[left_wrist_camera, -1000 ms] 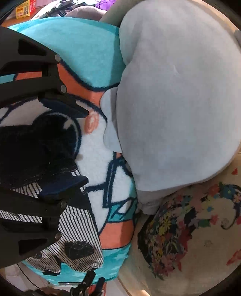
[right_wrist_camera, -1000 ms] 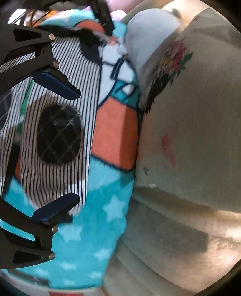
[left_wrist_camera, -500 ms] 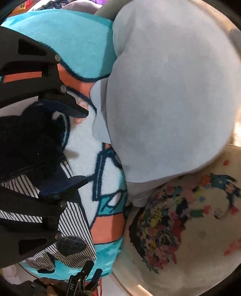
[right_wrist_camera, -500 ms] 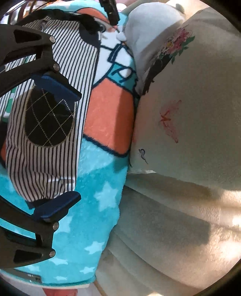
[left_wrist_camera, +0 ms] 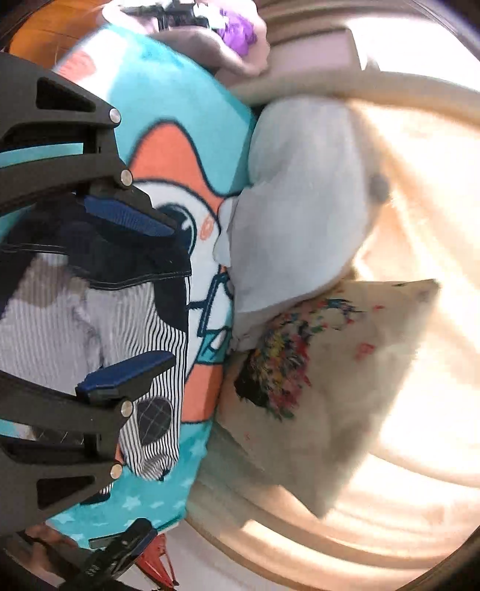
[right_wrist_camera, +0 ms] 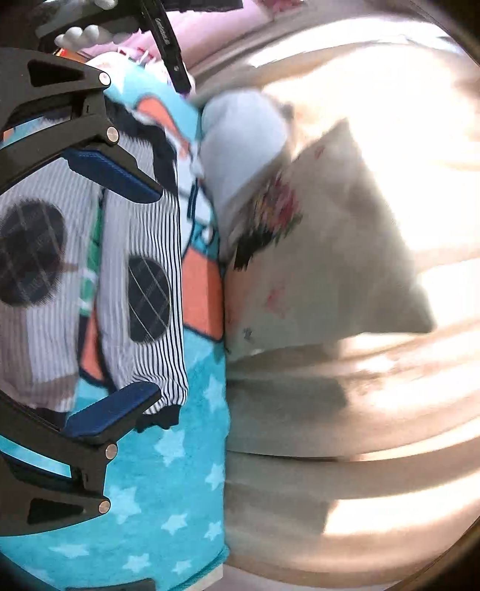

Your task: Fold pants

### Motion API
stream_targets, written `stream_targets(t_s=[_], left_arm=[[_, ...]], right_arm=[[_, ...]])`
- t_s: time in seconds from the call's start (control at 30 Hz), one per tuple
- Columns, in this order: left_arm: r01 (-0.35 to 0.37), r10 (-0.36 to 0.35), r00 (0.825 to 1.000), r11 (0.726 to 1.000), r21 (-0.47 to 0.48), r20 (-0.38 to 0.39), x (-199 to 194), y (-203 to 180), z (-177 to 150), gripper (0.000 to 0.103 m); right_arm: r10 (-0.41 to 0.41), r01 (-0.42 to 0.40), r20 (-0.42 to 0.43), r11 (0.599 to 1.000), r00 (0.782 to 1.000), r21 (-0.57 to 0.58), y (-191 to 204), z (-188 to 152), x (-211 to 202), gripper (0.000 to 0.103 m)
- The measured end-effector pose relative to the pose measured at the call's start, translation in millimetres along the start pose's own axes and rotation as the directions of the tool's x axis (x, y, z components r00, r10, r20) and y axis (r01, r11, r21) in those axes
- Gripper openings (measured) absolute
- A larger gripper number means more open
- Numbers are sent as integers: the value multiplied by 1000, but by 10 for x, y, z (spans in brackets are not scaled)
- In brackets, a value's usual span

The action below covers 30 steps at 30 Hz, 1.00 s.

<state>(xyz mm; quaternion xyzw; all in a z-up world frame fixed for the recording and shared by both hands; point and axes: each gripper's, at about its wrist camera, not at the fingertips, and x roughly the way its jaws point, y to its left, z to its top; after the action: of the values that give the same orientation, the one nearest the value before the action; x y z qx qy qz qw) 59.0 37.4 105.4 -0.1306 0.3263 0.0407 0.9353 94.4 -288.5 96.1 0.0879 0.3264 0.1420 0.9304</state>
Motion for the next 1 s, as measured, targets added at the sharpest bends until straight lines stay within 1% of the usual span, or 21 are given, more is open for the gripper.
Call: stream_targets(t_s=[0.13, 0.23, 0.33, 0.4, 0.5, 0.57, 0.7, 0.8, 1.0], left_arm=[[-1, 4, 998, 999, -41, 67, -558, -68, -161, 64], [-4, 8, 993, 999, -33, 118, -861, -169, -278, 64], [11, -9, 989, 1000, -14, 150, -1064, -291, -372, 64], [24, -23, 987, 1000, -3, 162, -1143, -371, -420, 64], [42, -43, 984, 999, 9, 175, -1246, -442, -510, 64], [47, -50, 983, 999, 19, 177, -1287, -471, -570, 64], [45, -50, 983, 999, 29, 177, -1342, -515, -664, 63], [40, -45, 981, 999, 33, 191, -1427, -530, -682, 59], [39, -51, 959, 998, 48, 280, -1751, -510, -692, 58]], right_arm=[[37, -33, 79, 998, 996, -51, 174, -51, -527, 99], [71, -63, 143, 996, 987, -59, 225, -33, -831, 99], [87, -74, 183, 994, 979, -75, 274, -17, -1054, 99], [89, -68, 209, 992, 974, -106, 329, -1, -1216, 99], [75, -32, 265, 986, 961, -162, 418, 16, -1489, 99], [68, -16, 287, 984, 955, -178, 467, 6, -1610, 99], [66, -7, 296, 980, 953, -196, 525, -18, -1717, 99], [63, -3, 287, 979, 956, -206, 585, -26, -1745, 99], [72, 7, 298, 967, 952, -256, 803, -30, -1890, 99]])
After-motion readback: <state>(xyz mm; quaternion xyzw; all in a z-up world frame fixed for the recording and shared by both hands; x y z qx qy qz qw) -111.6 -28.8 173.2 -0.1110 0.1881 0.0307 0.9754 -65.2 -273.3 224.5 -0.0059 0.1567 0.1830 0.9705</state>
